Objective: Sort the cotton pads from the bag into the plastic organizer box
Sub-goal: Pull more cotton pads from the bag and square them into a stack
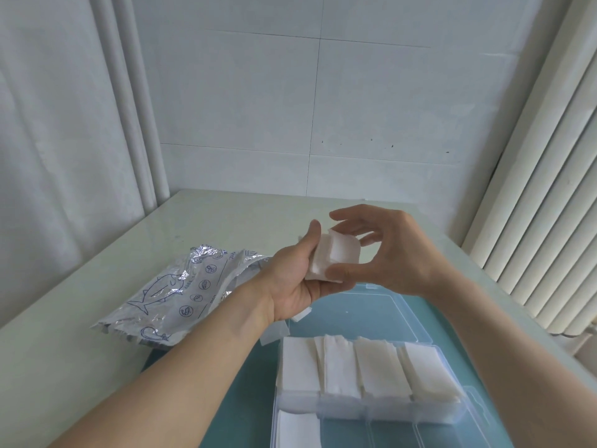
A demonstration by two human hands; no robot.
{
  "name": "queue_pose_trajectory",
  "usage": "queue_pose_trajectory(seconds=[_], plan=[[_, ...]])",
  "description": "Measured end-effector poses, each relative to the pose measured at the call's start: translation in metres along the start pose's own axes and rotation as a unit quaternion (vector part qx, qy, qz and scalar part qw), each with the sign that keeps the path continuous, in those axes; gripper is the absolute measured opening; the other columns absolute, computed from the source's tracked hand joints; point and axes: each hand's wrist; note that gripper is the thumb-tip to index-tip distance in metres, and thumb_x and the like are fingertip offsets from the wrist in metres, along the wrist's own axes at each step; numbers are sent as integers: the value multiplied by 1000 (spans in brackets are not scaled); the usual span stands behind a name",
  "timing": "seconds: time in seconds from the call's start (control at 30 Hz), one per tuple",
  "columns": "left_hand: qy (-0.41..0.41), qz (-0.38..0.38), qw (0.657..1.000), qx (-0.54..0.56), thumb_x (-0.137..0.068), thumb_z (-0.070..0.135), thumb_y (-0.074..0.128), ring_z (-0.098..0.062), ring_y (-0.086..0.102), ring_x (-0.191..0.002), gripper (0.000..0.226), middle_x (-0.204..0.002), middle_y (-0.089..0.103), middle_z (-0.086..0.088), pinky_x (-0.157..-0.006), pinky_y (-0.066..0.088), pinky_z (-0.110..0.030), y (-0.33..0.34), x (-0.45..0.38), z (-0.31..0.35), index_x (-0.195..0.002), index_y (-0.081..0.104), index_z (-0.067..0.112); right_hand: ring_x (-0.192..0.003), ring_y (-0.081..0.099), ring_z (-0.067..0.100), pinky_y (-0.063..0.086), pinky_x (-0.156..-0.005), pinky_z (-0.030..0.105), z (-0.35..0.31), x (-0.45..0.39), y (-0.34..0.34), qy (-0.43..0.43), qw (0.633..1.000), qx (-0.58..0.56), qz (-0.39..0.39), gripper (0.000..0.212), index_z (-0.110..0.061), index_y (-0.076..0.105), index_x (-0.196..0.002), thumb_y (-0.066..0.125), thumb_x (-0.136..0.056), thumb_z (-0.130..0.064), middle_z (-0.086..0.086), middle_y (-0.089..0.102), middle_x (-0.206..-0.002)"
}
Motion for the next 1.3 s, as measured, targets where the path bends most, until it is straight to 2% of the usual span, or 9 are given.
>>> queue_pose_trajectory(seconds=[0.17, 0.3, 0.37, 0.47, 0.73, 0.97, 1.07, 1.17, 1.3], plan=[[11, 19, 999, 24, -99, 56, 36, -22, 70, -76, 60, -83, 70, -12, -67, 61, -35, -2, -5, -3, -117, 59, 4, -108, 61, -7, 48, -91, 17, -2, 1, 5, -14, 1000, 13, 12, 76, -34, 64, -123, 96, -55, -39, -21, 70, -108], [5, -38, 999, 35, -96, 60, 33, -23, 70, -84, 69, -90, 68, -15, -71, 61, -34, -2, -4, -2, -134, 52, 5, -106, 57, -13, 40, -76, -2, -3, 2, 12, -15, 999, 28, -11, 73, -26, 69, -123, 98, -56, -32, -19, 69, -110], [0, -64, 997, 36, -95, 60, 34, -22, 69, -85, 65, -90, 68, -12, -77, 59, -35, -3, -2, -1, -129, 53, 8, -103, 59, -9, 42, -76, 1, -4, 1, 10, -16, 1000, 23, -10, 65, -29, 71, -116, 98, -57, -29, -20, 69, -107], [8, -81, 997, -5, -98, 59, 30, -17, 64, -76, 57, -87, 66, -7, -71, 57, -34, -2, 1, 0, -114, 66, 17, -104, 62, -3, 48, -85, 15, -6, 1, 8, -22, 999, 27, -9, 62, -37, 70, -112, 97, -56, -36, -23, 69, -105], [9, -90, 995, -32, -98, 59, 30, -17, 64, -78, 58, -90, 63, -8, -70, 58, -33, -3, -2, -3, -120, 63, 17, -105, 62, 0, 53, -91, 31, -6, 1, -1, -7, 999, 17, -26, 65, -42, 72, -112, 98, -52, -40, -20, 68, -107], [16, -57, 998, -15, -96, 58, 34, -17, 67, -80, 59, -90, 66, -7, -70, 60, -35, -1, -4, -3, -126, 60, 13, -109, 60, -2, 49, -97, 31, -8, 0, -1, -2, 999, 21, -35, 67, -44, 70, -117, 96, -55, -42, -23, 68, -110], [26, -87, 996, -25, -89, 58, 43, -17, 65, -87, 58, -96, 65, -7, -73, 60, -33, 3, 0, -1, -122, 60, 13, -103, 63, 0, 52, -86, 22, -8, 0, 0, -5, 999, 3, -39, 67, -39, 71, -117, 98, -56, -35, -18, 65, -112], [34, -117, 992, -37, -93, 39, 62, -21, 63, -95, 43, -107, 57, -13, -75, 59, -33, 6, 1, -1, -120, 58, 6, -94, 62, -8, 50, -68, 12, -8, 2, 3, -5, 999, -12, -47, 75, -27, 68, -126, 98, -58, -23, -14, 60, -119], [20, -118, 991, -64, -85, 14, 65, -18, 65, -82, 21, -91, 63, -8, -74, 57, -33, 3, 0, -4, -106, 65, 11, -88, 65, -9, 53, -72, 14, -11, 4, 3, 5, 998, 10, -64, 79, -28, 63, -133, 95, -61, -23, -20, 68, -108]])
Point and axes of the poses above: each hand's wrist, its own x-axis away from the middle knuckle, its own y-axis out of the palm, z = x × y
